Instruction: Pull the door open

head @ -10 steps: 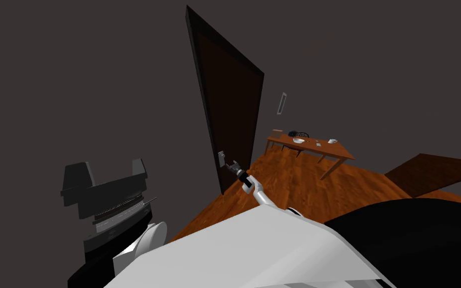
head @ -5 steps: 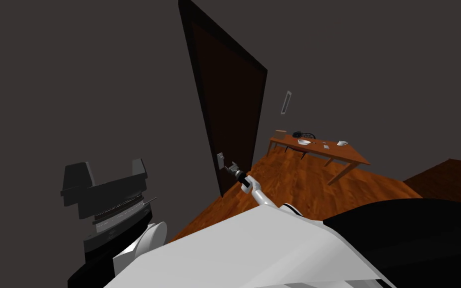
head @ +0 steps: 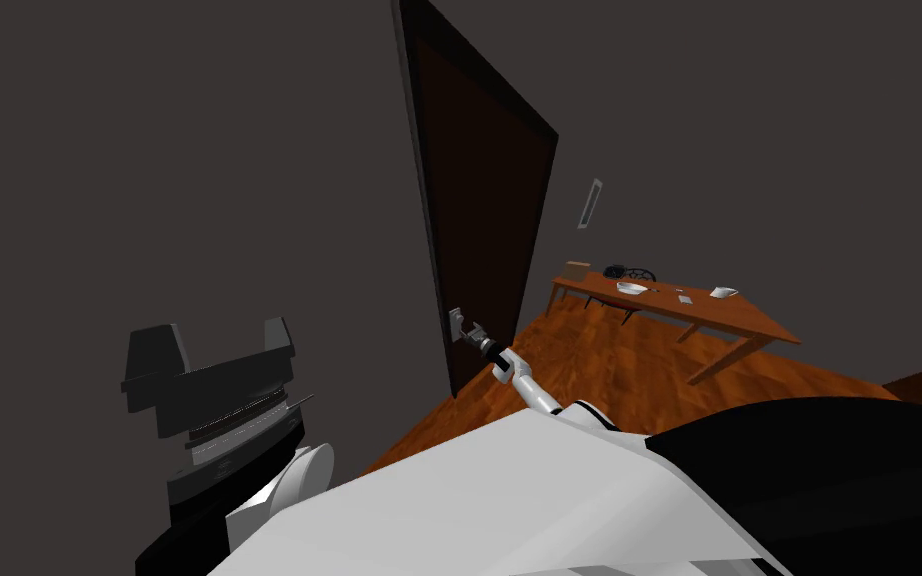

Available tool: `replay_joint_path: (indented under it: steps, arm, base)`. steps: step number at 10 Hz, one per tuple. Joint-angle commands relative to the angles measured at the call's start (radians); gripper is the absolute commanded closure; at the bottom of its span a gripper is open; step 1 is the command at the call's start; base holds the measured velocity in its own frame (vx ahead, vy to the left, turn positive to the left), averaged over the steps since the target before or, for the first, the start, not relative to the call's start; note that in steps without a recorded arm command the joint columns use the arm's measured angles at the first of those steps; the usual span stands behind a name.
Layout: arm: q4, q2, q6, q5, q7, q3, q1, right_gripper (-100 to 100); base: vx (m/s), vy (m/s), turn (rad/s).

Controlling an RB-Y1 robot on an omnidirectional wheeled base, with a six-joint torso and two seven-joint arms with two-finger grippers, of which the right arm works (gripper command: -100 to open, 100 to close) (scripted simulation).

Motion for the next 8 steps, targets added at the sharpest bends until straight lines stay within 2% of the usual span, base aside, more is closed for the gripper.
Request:
replay_joint_path:
  steps: [1,3,4,5,6,7,8]
  arm:
    - [0.002,-0.035,-0.021,-0.009,-0.019,-0.012,0.010,-100]
    - [0.033,-0.087,-0.057,-0.027,-0.040,-0.040,0.006,-100]
    - [0.040,-0.098,-0.065,-0.031,-0.044,-0.046,0.006,-100]
    - [0.055,-0.122,-0.082,-0.039,-0.054,-0.059,0.004,-100]
    - [0.064,-0.106,-0.081,-0.036,-0.040,-0.057,-0.001,-100]
    - [0.064,-0.106,-0.081,-0.036,-0.040,-0.057,-0.001,100]
    - [0.064,-0.106,-0.081,-0.036,-0.040,-0.057,-0.001,100]
  base:
    - [0.151,0.159,0.095]
    - [0.168,0.150,0.123]
    - [0.158,0.107,0.075]
    - [0.162,0.132,0.077]
    - [0.075,0.064,0.006]
    - [-0.010,-0.012,-0.010]
    - [-0.023,-0.031,0.003]
